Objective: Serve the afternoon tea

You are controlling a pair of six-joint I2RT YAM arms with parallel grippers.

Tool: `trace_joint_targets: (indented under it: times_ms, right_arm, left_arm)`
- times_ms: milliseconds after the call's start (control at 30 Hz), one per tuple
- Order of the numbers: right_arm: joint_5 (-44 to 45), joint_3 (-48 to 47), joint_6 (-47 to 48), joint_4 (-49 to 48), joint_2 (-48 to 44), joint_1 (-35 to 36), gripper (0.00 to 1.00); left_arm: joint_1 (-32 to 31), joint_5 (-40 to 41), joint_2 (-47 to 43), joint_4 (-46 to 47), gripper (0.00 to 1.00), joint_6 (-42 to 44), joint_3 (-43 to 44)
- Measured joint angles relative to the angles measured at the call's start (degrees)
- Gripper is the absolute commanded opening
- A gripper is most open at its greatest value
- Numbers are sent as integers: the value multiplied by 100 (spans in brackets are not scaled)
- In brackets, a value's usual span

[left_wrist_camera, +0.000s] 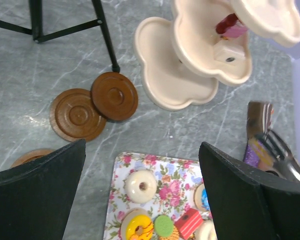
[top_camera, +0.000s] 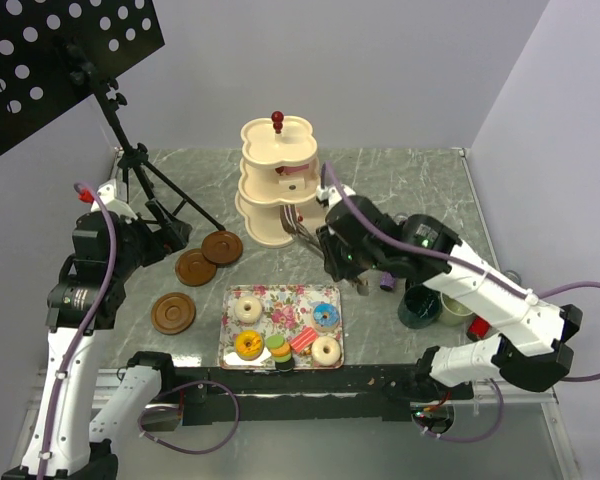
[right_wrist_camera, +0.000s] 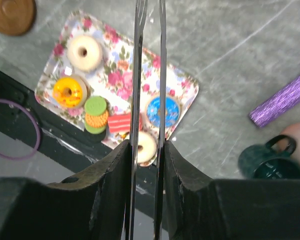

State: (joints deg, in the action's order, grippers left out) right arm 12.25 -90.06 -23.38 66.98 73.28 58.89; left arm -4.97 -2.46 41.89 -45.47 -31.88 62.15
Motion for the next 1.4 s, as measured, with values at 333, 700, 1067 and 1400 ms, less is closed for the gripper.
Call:
trace_joint_targets:
  times_ms: [333,700,1067,1400]
  right_arm:
    - [-354,-1272,776,149,1145,-490,28]
    - [-501,-2793,981,162,2632,-855,28]
    - [-546,-3884,999,149,3764,-1250,29]
    - [-426,-3967,999,-234,4098,-1307,29]
  left_arm:
    - [2,-223,-48,24,100,-286,20]
    - [2,-63,221,17,100,-28,20]
    - [0,-61,448,2,100,122,92]
    - [2,-68,671,9,100,127,98]
